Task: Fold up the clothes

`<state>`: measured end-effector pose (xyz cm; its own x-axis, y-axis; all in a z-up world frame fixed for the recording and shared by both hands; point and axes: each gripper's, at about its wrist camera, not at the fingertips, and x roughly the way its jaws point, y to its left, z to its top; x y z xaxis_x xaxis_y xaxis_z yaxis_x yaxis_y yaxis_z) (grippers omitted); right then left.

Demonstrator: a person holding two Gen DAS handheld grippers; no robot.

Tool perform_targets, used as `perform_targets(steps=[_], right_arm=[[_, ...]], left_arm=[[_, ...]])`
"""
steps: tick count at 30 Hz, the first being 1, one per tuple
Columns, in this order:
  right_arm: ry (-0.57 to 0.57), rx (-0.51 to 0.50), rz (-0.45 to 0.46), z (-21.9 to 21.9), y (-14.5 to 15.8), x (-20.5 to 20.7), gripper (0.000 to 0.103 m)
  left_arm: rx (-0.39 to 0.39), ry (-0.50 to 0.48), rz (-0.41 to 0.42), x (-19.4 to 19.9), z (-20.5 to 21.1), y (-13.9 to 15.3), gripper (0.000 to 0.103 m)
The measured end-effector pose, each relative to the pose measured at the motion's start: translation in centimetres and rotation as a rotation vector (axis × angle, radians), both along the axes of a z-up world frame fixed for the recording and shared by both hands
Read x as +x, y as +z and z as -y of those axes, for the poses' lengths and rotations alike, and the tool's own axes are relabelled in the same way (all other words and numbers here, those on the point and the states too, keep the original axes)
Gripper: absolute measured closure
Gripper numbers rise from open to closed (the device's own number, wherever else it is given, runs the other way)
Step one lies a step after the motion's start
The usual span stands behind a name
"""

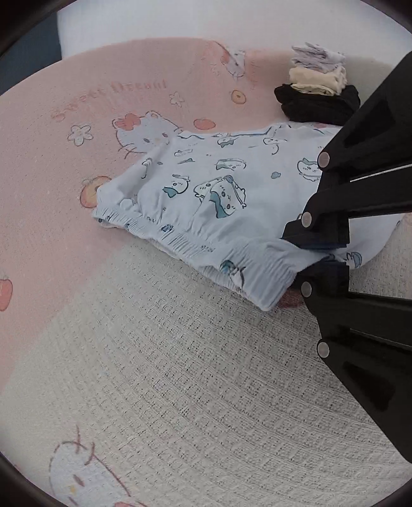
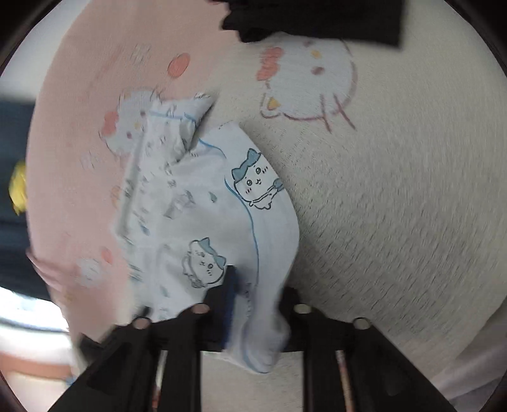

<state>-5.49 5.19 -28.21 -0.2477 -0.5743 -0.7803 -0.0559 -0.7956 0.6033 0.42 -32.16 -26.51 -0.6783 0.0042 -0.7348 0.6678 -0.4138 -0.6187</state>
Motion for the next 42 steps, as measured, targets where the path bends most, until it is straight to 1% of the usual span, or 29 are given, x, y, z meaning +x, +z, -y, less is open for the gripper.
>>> perform_targets(steps=[3, 4, 7, 9, 14, 16, 22, 27, 32, 38, 42], right_arm=[[0.075, 0.111, -0.052, 1.4, 0.7, 0.0, 0.099], [0.090, 0.139, -0.065, 1.7, 0.9, 0.1, 0.099], [0.141, 0.297, -0.140, 3.0, 2.0, 0.6, 0.100], [0.174, 0.388, -0.183, 3.5, 2.6, 0.9, 0.100], [0.170, 0.423, -0.196, 2.7, 3.2, 1.2, 0.100], [0.164, 0.426, -0.188, 1.9, 3.3, 1.3, 0.100], [0.158, 0.464, -0.172, 1.8, 3.3, -0.1, 0.100], [0.116, 0.424, -0.116, 1.3, 2.4, -2.1, 0.100], [0.121, 0.411, -0.092, 0.9, 2.2, -2.7, 0.100], [0.111, 0.381, -0.056, 0.6, 2.0, -3.4, 0.100], [0.117, 0.371, -0.018, 0.9, 1.5, -4.5, 0.100]], left_arm=[[-0.109, -0.037, 0.085, -0.5, -0.8, 1.1, 0.100], [-0.157, -0.051, 0.122, -0.7, -1.2, 1.6, 0.100], [-0.286, -0.101, 0.211, -0.8, -2.0, 2.7, 0.100], [-0.327, -0.127, 0.235, -0.2, -2.3, 3.3, 0.100], [-0.349, -0.147, 0.257, 0.7, -2.9, 4.5, 0.100], [-0.343, -0.149, 0.265, 1.2, -3.1, 4.6, 0.100], [-0.324, -0.161, 0.298, 2.3, -4.7, 4.4, 0.100], [-0.295, -0.181, 0.316, 3.6, -6.0, 3.6, 0.100], [-0.291, -0.201, 0.326, 4.8, -7.0, 3.2, 0.100], [-0.310, -0.223, 0.333, 5.1, -7.4, 3.3, 0.100], [-0.282, -0.219, 0.318, 4.8, -7.3, 2.9, 0.100]])
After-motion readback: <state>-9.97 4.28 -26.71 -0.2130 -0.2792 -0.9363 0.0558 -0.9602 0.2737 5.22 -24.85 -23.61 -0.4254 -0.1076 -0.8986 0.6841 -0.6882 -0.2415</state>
